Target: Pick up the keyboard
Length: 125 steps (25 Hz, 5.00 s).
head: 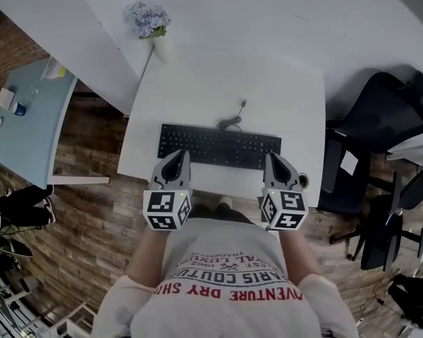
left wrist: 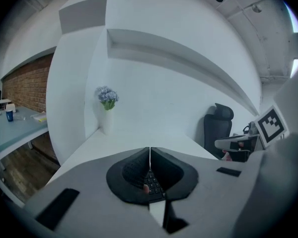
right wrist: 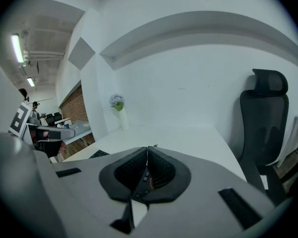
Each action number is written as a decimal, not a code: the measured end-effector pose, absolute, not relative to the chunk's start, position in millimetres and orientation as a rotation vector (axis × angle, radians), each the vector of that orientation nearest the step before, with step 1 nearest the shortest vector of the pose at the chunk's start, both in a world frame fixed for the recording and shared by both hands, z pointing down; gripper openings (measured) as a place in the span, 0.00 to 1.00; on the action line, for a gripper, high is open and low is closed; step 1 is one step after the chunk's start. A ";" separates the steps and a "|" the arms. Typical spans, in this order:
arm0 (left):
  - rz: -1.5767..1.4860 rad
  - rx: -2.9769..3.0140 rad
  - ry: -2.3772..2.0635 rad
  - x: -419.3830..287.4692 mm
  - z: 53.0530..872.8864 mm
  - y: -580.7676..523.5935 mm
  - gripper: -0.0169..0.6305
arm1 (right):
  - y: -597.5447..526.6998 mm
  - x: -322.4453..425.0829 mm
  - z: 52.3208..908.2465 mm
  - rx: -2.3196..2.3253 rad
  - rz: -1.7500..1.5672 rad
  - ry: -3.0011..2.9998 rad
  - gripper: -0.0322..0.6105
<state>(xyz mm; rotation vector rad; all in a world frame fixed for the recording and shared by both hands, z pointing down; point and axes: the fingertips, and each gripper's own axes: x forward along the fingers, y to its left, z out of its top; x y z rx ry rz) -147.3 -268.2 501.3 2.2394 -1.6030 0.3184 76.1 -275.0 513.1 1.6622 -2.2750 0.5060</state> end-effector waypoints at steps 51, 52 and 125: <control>0.822 1.750 -1.016 -240.5 704.4 -336.8 0.48 | -319.4 129.6 704.5 1.369 1.197 -1.877 0.49; 0.820 1.753 -1.027 -240.6 704.5 -336.9 0.48 | -319.3 130.1 704.1 1.381 1.189 -1.880 0.49; 0.330 2.272 -1.522 -239.6 377.3 -469.4 0.47 | -433.2 130.3 363.5 1.871 0.340 -2.290 0.49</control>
